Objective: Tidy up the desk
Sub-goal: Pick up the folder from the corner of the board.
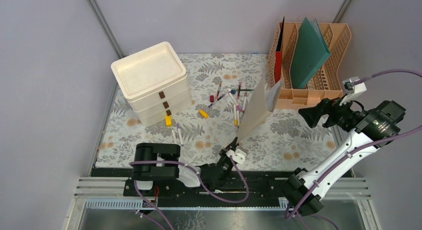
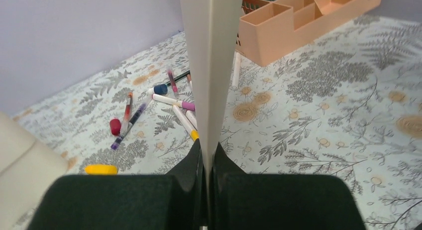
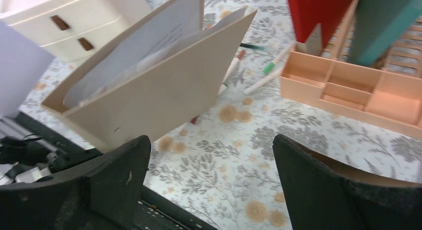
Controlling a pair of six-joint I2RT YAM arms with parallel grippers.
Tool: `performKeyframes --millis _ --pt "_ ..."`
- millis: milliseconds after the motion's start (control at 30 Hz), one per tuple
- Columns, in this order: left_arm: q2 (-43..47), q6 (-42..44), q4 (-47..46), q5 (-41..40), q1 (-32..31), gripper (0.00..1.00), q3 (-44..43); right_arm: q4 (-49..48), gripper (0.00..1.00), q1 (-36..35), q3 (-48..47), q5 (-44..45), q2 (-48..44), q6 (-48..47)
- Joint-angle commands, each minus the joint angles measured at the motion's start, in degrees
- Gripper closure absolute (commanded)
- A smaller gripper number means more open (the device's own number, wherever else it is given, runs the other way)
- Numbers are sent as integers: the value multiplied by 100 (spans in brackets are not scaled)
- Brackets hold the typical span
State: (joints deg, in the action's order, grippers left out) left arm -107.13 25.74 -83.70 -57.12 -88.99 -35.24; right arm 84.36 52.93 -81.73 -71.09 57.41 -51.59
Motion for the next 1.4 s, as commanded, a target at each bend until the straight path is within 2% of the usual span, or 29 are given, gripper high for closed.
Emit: performKeyframes --millis 0,300,533,833,1000,1233,1367 --pt "548 -978 -831 -309 9 100 124 69 0 -464 -70 -517 -148 693" --pt "418 -885 -823 -554 83 100 -816 -96 0 -1519 -70 -484 -191 943" --pt "-100 -483 -782 -750 75 100 -1718 -1333 0 -2323 -18 -323 -432 2218" --pt "-423 -565 -219 -847 75 100 -2479 -1582 0 -3216 -220 -222 -283 2656" --pt "-686 -853 606 -844 157 100 -2975 -2947 0 -3460 42 194 -504 3682" --pt "-1040 -557 999 -922 163 100 -3608 -3702 0 -4016 -4 1297 -407 4354" --pt "-1249 -191 1123 -1027 156 100 -3994 -4007 0 -4697 166 2106 -363 4597"
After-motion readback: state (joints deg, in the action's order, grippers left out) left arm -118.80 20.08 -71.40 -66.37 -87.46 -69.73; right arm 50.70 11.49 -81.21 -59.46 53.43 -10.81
